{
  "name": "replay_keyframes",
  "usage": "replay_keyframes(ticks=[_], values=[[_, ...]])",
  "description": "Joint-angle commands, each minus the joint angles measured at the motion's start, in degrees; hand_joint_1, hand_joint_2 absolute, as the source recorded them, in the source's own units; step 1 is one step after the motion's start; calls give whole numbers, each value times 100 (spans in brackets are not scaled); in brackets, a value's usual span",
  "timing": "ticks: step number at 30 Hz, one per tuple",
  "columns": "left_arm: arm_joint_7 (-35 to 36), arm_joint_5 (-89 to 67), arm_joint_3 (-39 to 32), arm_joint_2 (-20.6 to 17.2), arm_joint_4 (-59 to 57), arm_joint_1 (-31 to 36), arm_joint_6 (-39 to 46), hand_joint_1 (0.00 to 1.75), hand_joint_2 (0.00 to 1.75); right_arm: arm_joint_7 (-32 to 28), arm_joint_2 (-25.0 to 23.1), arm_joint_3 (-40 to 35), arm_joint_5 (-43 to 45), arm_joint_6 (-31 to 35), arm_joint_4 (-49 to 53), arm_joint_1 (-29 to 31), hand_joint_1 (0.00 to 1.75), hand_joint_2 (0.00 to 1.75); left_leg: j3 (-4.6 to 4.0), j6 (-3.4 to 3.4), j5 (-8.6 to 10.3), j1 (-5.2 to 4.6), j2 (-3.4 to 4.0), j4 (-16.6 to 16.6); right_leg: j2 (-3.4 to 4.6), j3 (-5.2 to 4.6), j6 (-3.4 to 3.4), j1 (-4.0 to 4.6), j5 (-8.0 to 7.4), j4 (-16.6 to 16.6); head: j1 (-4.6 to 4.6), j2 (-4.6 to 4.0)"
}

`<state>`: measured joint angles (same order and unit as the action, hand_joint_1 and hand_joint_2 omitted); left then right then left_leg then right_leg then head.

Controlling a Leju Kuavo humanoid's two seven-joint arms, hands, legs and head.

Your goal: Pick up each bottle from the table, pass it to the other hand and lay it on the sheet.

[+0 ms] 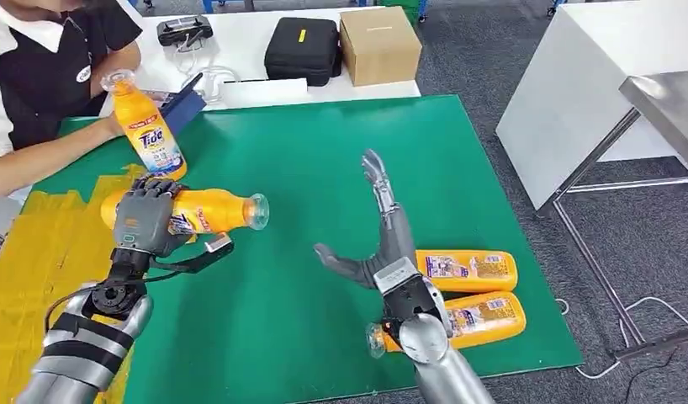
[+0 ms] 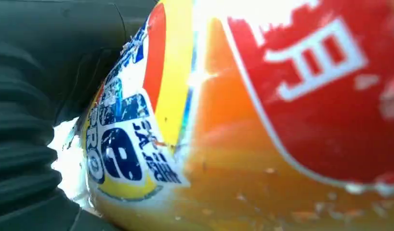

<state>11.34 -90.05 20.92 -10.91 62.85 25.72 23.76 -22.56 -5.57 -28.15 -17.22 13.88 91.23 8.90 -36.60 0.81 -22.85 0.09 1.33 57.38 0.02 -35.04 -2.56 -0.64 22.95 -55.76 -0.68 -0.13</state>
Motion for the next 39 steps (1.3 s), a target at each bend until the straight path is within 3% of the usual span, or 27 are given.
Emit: replay_keyframes(ticks=[1,10,21,22,23,39], values=[[262,39,-197,105,-1812,731,-460,175,175,32,202,335,-266,278,789,-221,0,175,14,-3,-4,2,-15,-2,-9,16,5,1,6,2,0,0],[924,22,-1106,420,-3008,1182,-754,175,175,168,160,382,-659,403,826,-249,0,175,28,-5,-10,8,-23,3,-17,32,9,7,13,0,0,0],[924,18,-1108,423,-3011,1169,-738,175,175,169,157,379,-660,404,821,-252,0,175,33,-5,-16,7,-23,6,-13,38,9,5,19,-4,0,0],[918,57,-1180,453,-3023,1167,-753,113,175,185,165,380,-701,416,819,-253,0,175,23,-4,-11,6,-21,4,-13,28,7,5,13,-2,0,0],[908,80,-1212,458,-3027,1155,-748,0,175,192,169,380,-711,417,813,-256,0,175,12,-3,-4,3,-15,1,-11,15,5,3,7,0,0,0],[509,300,-1620,580,-2662,748,-491,0,175,422,249,446,-1029,363,695,-261,0,175,18,-2,-6,1,-11,-3,-5,22,4,1,7,4,0,0]])
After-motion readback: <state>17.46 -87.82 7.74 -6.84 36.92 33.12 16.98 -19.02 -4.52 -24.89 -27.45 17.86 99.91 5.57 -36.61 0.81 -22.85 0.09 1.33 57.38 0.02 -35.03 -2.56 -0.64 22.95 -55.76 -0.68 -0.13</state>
